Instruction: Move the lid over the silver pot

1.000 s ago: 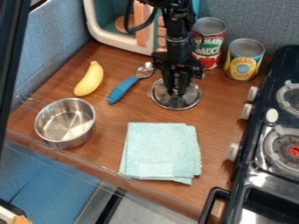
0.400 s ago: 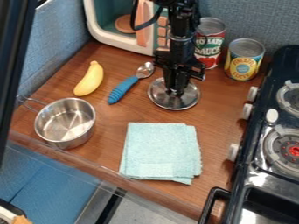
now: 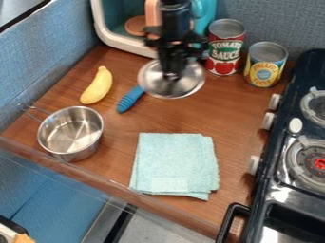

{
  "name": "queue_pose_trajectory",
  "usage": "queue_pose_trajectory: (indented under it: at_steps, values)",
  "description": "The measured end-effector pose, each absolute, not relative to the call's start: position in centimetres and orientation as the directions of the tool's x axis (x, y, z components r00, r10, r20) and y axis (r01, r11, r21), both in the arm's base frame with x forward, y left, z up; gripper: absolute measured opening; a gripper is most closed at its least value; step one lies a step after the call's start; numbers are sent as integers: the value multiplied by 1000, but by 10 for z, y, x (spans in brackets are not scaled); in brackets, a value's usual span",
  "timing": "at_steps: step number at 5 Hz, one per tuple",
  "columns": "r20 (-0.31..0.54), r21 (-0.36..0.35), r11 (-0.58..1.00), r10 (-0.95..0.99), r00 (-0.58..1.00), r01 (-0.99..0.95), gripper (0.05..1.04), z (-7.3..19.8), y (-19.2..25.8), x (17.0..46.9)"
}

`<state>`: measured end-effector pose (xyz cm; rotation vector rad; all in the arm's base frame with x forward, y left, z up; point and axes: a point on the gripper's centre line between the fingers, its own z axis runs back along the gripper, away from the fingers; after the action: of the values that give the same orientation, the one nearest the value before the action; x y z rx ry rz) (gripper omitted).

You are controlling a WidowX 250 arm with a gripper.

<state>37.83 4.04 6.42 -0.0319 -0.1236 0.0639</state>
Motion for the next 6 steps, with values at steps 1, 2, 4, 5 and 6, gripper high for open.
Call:
queue_pose_trajectory:
  at_steps: [1, 2, 4, 5, 6]
  values:
    - [86, -51, 992, 118, 989, -114, 279, 57, 66, 339]
    - [35, -44, 988, 148, 988, -147, 279, 38, 92, 301]
    - [12, 8, 984, 179, 984, -179, 279, 19, 130, 266]
    - [8, 20, 979, 202, 979, -202, 279, 17, 142, 254]
    - [4, 23, 976, 216, 976, -216, 279, 16, 145, 250]
